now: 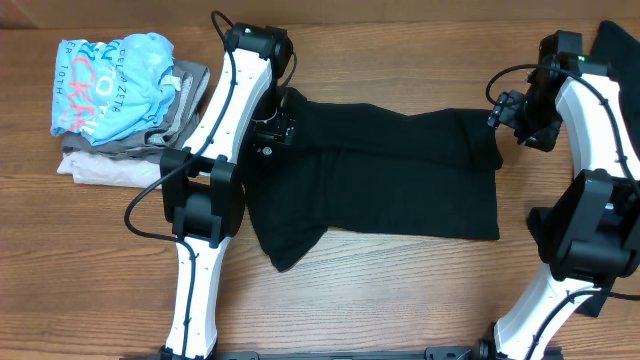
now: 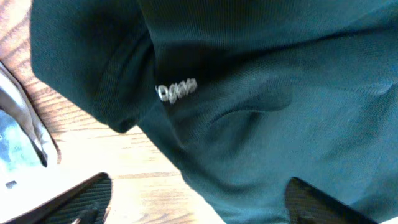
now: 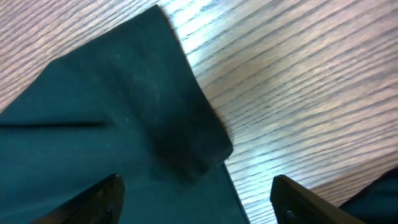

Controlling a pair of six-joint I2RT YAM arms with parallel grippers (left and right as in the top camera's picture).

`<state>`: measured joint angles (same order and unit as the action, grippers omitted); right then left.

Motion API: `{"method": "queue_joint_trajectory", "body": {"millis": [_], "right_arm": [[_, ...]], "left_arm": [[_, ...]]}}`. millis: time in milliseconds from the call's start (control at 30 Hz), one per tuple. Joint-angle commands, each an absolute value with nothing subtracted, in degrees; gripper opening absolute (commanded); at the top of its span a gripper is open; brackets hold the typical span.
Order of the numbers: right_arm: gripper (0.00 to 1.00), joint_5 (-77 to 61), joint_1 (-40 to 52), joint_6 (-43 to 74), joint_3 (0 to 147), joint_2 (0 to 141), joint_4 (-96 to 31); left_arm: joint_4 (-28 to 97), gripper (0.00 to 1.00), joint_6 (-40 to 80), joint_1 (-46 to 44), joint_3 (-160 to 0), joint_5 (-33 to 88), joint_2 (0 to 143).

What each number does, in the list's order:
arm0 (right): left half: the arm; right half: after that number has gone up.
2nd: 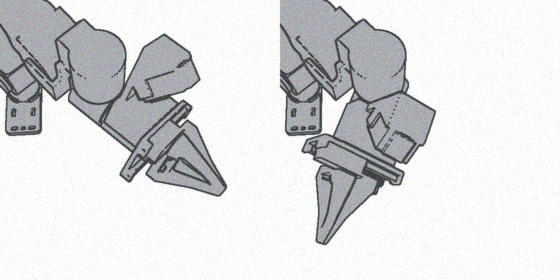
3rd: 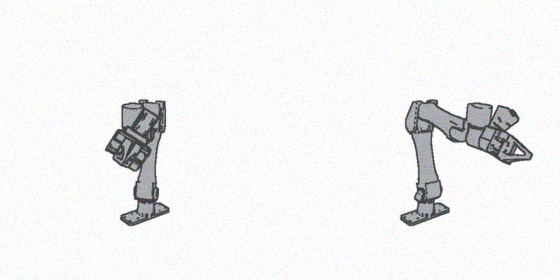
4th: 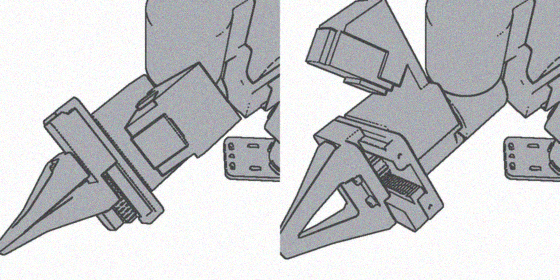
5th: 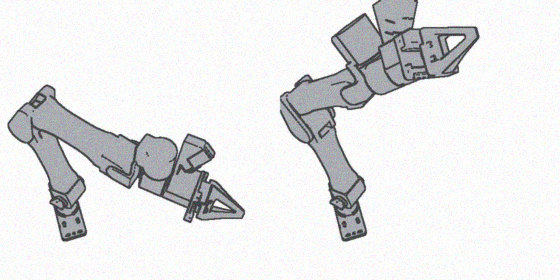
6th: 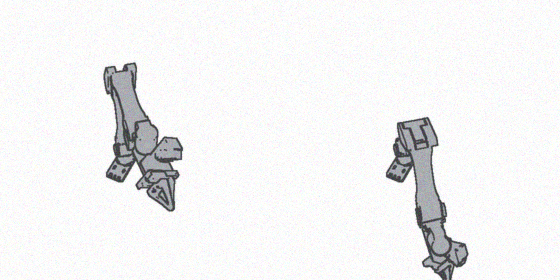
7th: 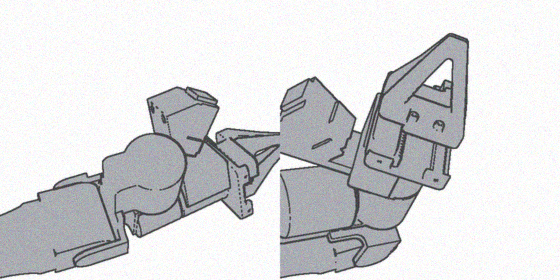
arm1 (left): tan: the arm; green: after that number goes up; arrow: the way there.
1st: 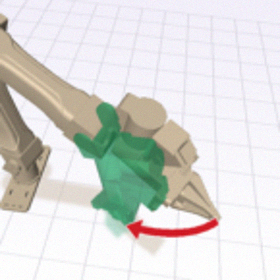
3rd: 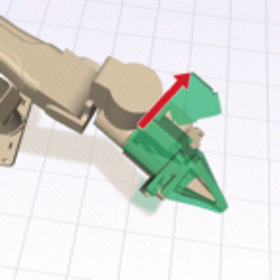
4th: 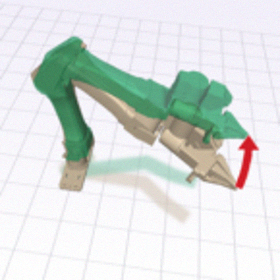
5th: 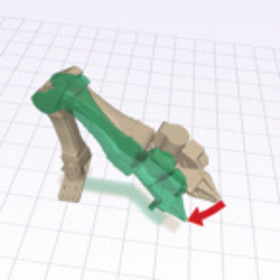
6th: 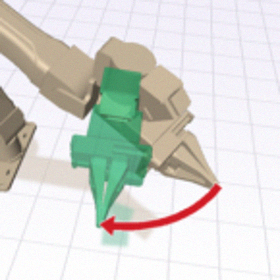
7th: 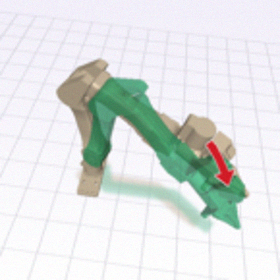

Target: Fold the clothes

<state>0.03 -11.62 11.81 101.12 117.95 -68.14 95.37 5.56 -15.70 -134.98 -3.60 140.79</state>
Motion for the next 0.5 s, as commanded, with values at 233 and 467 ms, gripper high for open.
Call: {"method": "queue_joint_trajectory", "body": {"millis": [233, 467], "right_arm": [[0.80, -7.84, -12.08, 10.11, 101.65, 117.78, -68.03], [0.80, -7.81, -12.08, 10.00, 101.62, 117.78, -66.92]], "left_arm": [[89.58, 1.00, 7.42, -12.62, -135.94, -2.92, 139.48], [81.62, 0.98, 6.00, -10.31, -135.90, -2.44, 139.48]]}}
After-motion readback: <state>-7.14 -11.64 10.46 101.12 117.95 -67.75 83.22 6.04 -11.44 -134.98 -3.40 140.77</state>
